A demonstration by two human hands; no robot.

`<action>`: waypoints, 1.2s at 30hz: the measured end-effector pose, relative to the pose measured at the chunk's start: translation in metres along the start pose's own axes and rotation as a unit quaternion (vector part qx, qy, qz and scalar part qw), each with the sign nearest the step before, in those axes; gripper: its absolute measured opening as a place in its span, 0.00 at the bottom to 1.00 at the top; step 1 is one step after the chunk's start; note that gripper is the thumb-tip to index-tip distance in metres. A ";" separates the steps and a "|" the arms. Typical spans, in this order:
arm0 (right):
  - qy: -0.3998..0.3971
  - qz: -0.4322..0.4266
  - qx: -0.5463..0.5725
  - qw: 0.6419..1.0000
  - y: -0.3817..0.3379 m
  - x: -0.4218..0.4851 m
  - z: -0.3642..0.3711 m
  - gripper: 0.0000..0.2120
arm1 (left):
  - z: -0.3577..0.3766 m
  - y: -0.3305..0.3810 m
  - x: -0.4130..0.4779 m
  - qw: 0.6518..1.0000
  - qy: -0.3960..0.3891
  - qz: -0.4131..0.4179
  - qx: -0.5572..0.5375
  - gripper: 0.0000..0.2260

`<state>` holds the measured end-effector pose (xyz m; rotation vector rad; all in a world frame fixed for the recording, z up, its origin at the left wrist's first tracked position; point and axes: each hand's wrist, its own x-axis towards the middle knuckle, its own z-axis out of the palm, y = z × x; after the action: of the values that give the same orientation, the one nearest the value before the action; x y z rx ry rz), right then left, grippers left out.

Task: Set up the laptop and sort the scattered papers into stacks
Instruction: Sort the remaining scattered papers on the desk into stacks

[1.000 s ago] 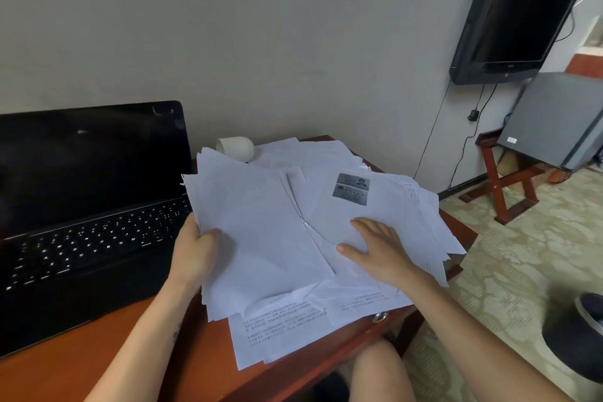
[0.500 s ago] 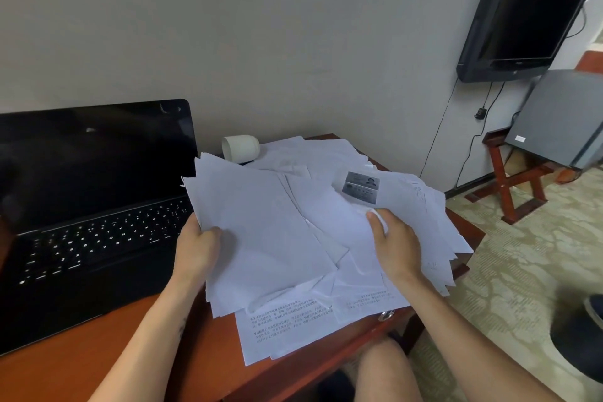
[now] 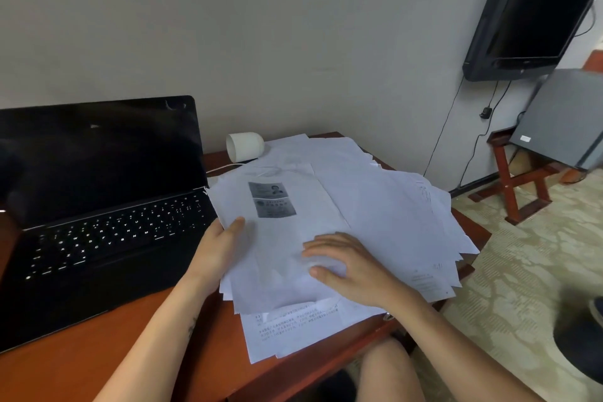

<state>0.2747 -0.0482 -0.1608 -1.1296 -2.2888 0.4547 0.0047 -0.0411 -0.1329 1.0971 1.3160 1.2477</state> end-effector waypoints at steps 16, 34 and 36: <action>0.154 0.273 0.137 0.940 0.017 0.040 -0.016 0.27 | 0.010 0.005 -0.004 0.992 0.038 0.110 0.048 0.19; 0.328 0.161 0.317 0.876 -0.017 0.076 -0.096 0.17 | 0.060 0.084 0.042 0.966 0.118 0.229 -0.018 0.15; 0.308 0.172 0.325 0.877 -0.012 0.073 -0.087 0.16 | 0.062 0.076 0.038 0.963 0.123 0.238 -0.042 0.18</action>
<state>0.2836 0.0088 -0.0620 -1.1060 -1.2362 0.7899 0.0607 0.0082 -0.0590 1.2735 1.2007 1.8277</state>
